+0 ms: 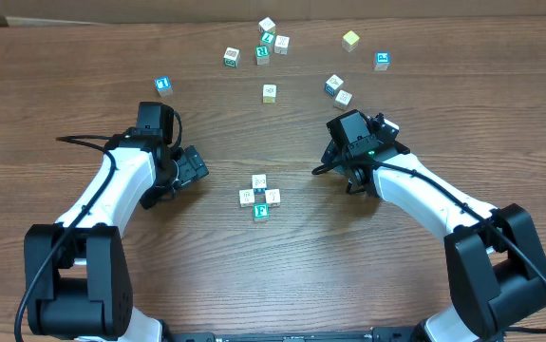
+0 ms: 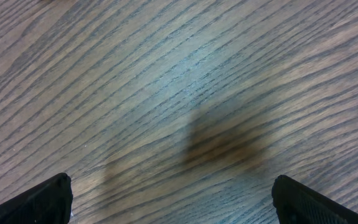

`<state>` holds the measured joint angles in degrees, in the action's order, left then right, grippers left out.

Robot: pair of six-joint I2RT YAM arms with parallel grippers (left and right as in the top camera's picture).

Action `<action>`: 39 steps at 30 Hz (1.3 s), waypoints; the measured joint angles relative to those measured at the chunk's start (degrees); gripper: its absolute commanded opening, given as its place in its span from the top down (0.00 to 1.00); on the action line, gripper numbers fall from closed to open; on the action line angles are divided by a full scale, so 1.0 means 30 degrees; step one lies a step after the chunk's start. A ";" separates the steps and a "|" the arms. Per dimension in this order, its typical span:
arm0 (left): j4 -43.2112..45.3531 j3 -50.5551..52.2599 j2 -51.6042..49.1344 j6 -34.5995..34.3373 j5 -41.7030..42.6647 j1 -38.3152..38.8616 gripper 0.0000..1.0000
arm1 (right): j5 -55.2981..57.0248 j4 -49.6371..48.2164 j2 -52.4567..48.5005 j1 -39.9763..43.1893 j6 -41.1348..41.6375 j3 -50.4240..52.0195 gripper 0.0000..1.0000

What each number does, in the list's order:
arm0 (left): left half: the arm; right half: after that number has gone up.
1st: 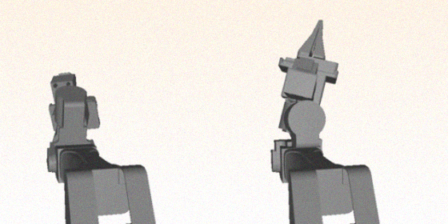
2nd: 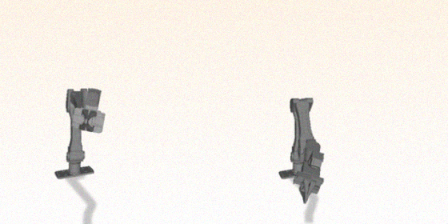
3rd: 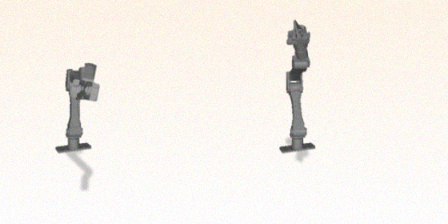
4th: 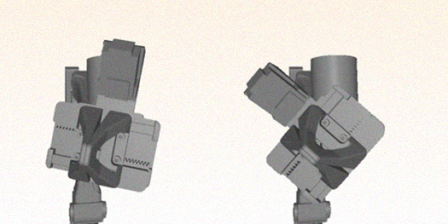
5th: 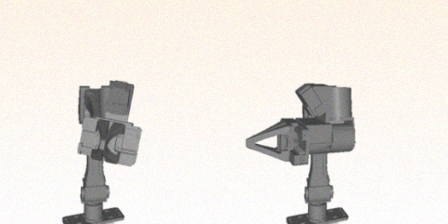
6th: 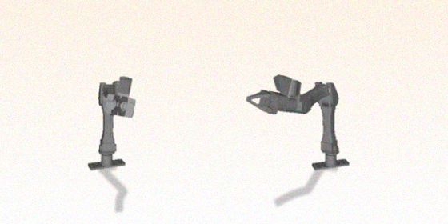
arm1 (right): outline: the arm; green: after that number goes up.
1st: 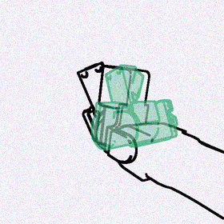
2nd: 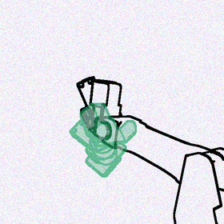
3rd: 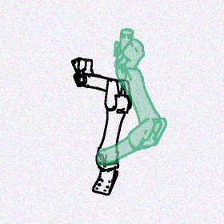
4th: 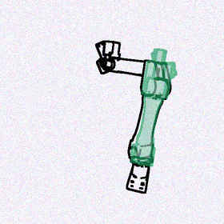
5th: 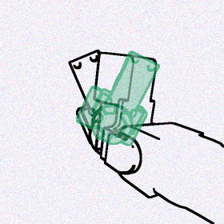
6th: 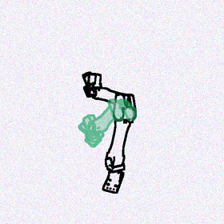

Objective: Form a circle

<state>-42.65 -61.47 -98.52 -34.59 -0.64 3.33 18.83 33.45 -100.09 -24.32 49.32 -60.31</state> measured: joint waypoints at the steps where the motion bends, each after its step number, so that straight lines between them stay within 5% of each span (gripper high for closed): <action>1: 0.0000 0.0007 0.0000 0.0000 0.0000 0.0000 0.00 | 0.0000 -0.0007 0.0000 0.0000 0.0007 0.0000 0.00; 23: -0.0007 0.0007 0.0015 0.0000 0.0000 0.0022 0.00 | 0.0000 -0.0007 0.0000 0.0000 0.0007 0.0000 0.00; 39: 0.1027 0.0124 0.6324 0.0175 -0.1384 0.0146 0.00 | 0.0007 -0.0015 0.0000 0.0000 0.0007 0.0000 0.00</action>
<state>-39.57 -61.10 -79.55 -34.06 -4.80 3.77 18.85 33.41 -100.09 -24.32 49.34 -60.31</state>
